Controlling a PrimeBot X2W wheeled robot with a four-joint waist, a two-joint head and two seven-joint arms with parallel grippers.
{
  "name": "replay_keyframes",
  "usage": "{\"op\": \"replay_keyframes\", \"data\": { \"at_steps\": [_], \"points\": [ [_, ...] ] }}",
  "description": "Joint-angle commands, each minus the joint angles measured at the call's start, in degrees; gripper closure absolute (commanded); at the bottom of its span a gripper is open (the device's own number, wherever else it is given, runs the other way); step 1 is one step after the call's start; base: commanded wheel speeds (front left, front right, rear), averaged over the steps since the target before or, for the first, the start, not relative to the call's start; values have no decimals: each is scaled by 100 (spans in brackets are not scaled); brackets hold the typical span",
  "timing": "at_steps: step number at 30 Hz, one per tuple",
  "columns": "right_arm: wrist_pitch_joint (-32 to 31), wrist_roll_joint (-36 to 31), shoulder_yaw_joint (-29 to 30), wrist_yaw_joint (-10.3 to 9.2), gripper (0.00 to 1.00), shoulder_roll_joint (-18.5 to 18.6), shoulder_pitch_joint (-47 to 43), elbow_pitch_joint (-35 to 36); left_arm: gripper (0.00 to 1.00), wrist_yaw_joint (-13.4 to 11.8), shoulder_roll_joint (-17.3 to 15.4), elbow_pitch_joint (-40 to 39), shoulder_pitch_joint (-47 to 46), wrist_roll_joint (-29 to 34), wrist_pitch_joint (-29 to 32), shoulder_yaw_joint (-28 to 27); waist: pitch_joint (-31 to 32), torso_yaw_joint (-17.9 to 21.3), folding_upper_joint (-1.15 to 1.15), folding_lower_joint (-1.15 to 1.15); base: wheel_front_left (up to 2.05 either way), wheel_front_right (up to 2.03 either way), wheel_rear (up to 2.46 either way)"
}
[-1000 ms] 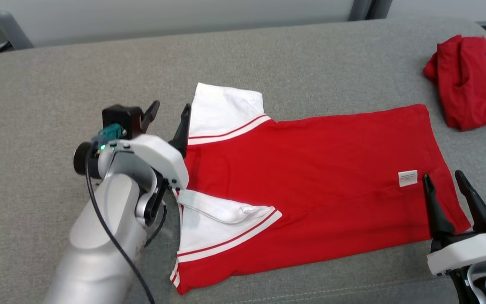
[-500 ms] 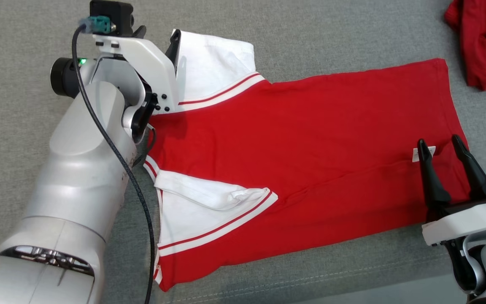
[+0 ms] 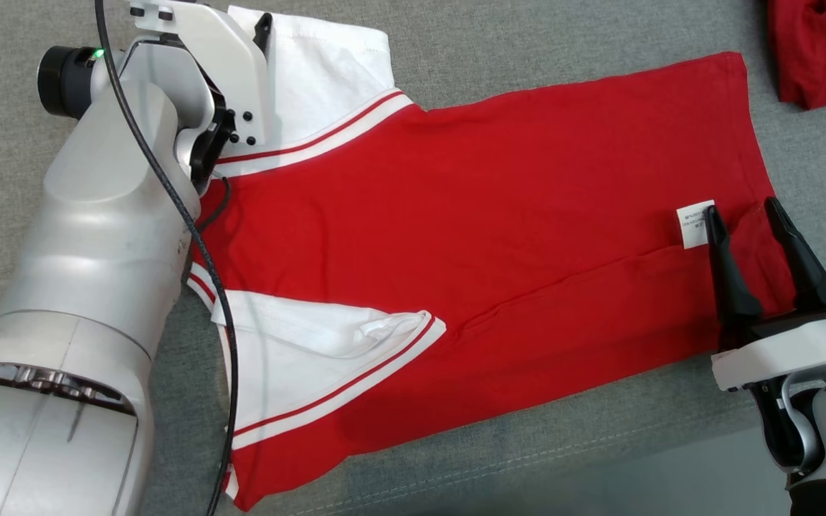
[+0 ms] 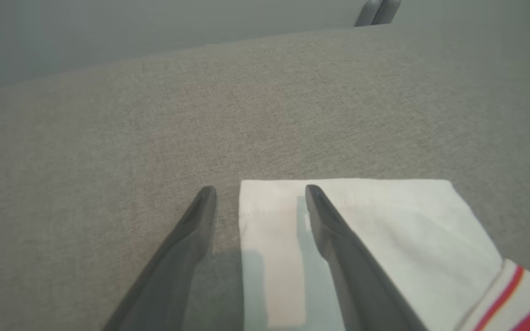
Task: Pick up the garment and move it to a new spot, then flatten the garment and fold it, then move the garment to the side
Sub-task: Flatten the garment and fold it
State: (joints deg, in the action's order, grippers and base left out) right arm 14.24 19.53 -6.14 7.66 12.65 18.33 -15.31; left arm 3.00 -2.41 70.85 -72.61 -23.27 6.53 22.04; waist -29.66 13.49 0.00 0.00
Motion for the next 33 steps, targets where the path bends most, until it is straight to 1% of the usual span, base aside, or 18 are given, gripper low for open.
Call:
{"op": "replay_keyframes", "data": {
  "at_steps": [1,10,11,12,13,14,16,19,23,25,27,29,33],
  "points": [
    [75,-53,-88,-17,0,54,19,150,0,55,-170,-62,-285,92,-5,4,-58,34,0,0,0,0,0],
    [75,-48,-121,-17,0,22,81,114,0,106,-196,138,-412,127,21,148,-121,88,0,0,0,0,0],
    [75,-46,-121,-17,0,21,88,113,20,113,-197,150,-420,120,18,154,-126,92,0,0,0,0,0],
    [75,-46,-116,-17,0,21,91,111,52,124,-196,160,-426,111,12,159,-129,93,0,0,0,0,0],
    [75,-48,-108,-17,0,23,91,108,72,144,-191,168,-427,98,7,165,-131,91,0,0,0,0,0],
    [75,-51,-95,-17,0,23,90,107,100,180,-182,177,-420,78,29,174,-129,89,0,0,0,0,0],
    [75,-59,-69,-17,0,26,82,105,100,259,-157,192,-401,31,121,201,-125,80,0,0,0,0,0],
    [75,-69,-42,-17,0,33,80,105,100,300,-141,198,-407,5,121,230,-121,67,0,0,0,0,0],
    [75,-44,0,-17,0,26,165,75,100,328,-127,199,-457,9,-23,296,-118,29,0,0,0,0,0],
    [75,112,16,-17,0,20,289,4,100,341,-130,196,-498,2,-116,312,-124,5,0,0,0,0,0],
    [19,386,-24,-17,0,80,492,-163,100,354,-130,187,-544,-18,-207,317,-128,-30,0,0,0,0,0],
    [-223,808,-124,-17,0,218,771,-248,100,376,-125,168,-595,-91,-263,287,-148,-80,0,0,0,0,0],
    [-1178,1800,-375,-17,0,792,1318,-225,100,422,-101,92,-683,-296,-294,233,-206,-195,0,0,0,0,0]
  ]
}}
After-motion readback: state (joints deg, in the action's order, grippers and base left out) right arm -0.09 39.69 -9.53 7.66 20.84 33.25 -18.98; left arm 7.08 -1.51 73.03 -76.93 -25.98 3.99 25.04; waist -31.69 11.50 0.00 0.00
